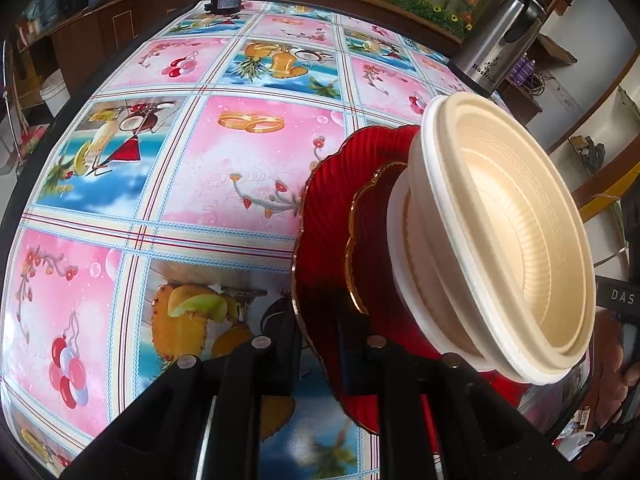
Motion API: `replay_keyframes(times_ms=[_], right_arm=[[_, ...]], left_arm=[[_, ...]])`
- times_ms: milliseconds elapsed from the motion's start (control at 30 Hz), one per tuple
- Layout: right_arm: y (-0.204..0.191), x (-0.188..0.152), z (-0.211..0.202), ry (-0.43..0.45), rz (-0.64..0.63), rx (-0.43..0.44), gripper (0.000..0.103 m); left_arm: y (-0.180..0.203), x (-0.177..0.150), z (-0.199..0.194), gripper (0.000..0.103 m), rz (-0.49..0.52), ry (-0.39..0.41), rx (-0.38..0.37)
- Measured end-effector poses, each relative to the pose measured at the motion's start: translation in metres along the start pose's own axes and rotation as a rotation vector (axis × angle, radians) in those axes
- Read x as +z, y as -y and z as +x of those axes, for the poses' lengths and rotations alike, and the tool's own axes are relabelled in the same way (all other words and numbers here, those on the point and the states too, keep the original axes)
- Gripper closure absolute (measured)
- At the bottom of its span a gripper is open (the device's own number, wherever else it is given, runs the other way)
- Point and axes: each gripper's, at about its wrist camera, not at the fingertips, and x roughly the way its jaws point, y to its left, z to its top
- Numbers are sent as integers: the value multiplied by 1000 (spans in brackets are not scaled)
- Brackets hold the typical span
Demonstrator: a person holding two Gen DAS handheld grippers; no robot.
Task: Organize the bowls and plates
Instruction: 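Lift the stack with the left gripper and carry it across the table, then lower the stack onto the tablecloth and open the left gripper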
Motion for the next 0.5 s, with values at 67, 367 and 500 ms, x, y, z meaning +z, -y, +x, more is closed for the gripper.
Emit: replay_keyframes(times_ms=[67,367,500], right_arm=[[0,-1,-2,3,3,-6,89],[-5,-11,-28,51,-36,-31,89],[-4,-19,-47,92,-33,-38,88]], left_arm=[[-2,-1,-1,80,-4,-1,4],[-13,-15,-23,44,-22,42,9],[-15,-23,-42,40,-16,85,11]])
